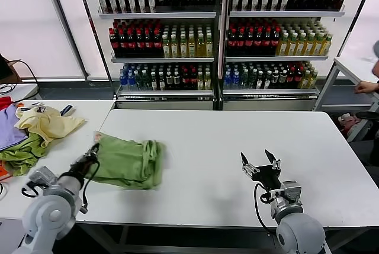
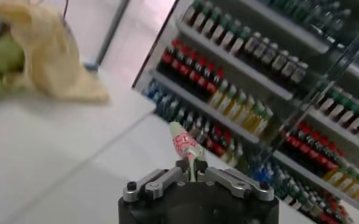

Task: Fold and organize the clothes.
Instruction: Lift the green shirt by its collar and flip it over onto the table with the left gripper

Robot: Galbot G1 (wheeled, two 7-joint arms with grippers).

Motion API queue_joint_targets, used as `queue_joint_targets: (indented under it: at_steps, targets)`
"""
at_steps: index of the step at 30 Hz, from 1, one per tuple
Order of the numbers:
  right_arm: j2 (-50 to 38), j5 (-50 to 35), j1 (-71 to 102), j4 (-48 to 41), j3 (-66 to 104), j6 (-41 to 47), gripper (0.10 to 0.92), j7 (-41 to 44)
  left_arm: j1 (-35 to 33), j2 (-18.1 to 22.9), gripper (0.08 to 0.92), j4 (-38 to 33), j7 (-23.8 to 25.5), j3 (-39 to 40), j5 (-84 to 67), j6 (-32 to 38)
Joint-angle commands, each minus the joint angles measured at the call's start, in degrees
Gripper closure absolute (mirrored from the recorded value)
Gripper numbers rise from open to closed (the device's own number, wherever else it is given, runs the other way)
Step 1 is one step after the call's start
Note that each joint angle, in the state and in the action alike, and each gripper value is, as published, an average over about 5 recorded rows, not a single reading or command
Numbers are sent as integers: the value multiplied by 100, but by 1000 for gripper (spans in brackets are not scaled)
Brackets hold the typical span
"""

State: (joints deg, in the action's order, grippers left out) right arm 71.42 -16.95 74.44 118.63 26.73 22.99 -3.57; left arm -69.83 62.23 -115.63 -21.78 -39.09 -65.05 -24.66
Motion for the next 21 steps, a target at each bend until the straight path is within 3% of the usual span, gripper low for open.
queue_joint_targets:
  at_steps: [1,6,10,15,21]
  targets:
    - [31,9,52,97,30,-18,203,6,240,-120,888,-804,117,1226,1781,-139]
    - [64,27,120,170,96,-24,203,14,619,843,888,-210,185,2970,3310,-83]
    - [79,34,148,195,173,-29,203,18,1082,1603,888,349,137,3852,4040,-97]
    - [62,24,148,211,265,-31,203,25,1769,2467,888,1137,2,4464,4373,-118]
    - [5,-23,113,192,340,-42,203,36,2327,3085,888,2276,-121,4858,4636,-92]
